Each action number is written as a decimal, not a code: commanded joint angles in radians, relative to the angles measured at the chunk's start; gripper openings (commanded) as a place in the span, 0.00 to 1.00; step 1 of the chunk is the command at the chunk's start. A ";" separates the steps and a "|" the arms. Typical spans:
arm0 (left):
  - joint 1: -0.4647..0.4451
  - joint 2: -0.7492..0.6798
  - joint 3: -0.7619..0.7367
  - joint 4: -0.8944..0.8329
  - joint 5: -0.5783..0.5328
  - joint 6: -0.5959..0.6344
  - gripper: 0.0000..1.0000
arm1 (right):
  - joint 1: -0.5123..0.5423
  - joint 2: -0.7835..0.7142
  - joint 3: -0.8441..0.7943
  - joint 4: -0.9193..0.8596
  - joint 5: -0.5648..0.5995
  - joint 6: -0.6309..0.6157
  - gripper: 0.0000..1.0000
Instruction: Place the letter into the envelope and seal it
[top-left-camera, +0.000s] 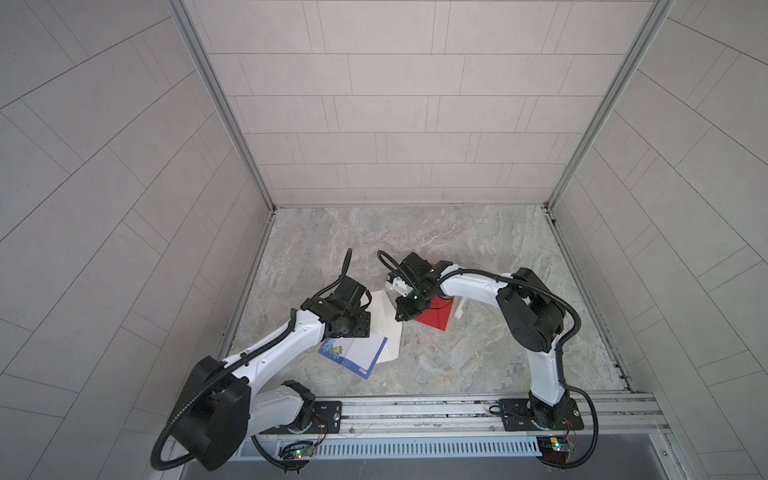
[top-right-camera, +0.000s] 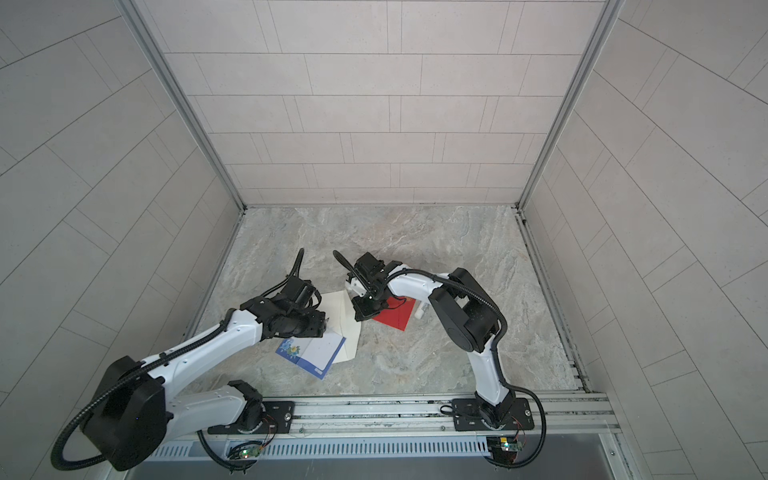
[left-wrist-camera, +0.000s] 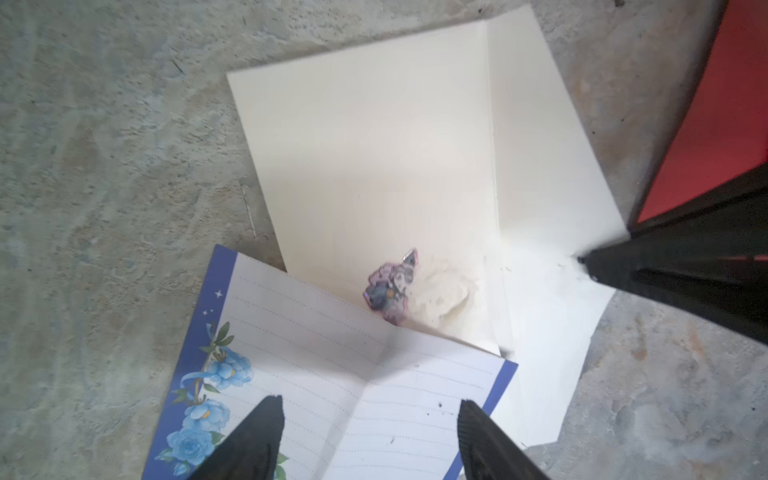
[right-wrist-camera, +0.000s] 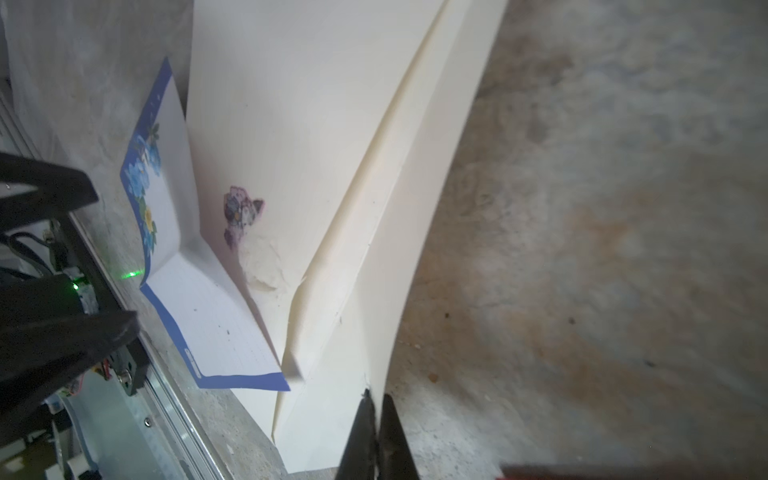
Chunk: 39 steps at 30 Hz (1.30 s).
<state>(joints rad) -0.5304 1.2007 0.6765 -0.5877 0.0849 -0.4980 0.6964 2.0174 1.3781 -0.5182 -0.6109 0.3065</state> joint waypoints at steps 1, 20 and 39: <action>-0.003 0.014 -0.003 0.028 0.020 0.008 0.74 | -0.051 -0.047 -0.004 -0.009 0.005 0.020 0.03; -0.009 0.137 0.066 -0.105 -0.030 0.024 0.79 | -0.093 -0.287 -0.031 -0.109 0.486 0.028 0.50; -0.068 0.316 0.010 -0.022 0.057 -0.022 0.53 | -0.091 -0.396 -0.111 -0.087 0.454 0.027 0.48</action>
<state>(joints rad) -0.5812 1.4700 0.7280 -0.6422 0.0799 -0.5003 0.6014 1.6588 1.2690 -0.6079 -0.1734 0.3260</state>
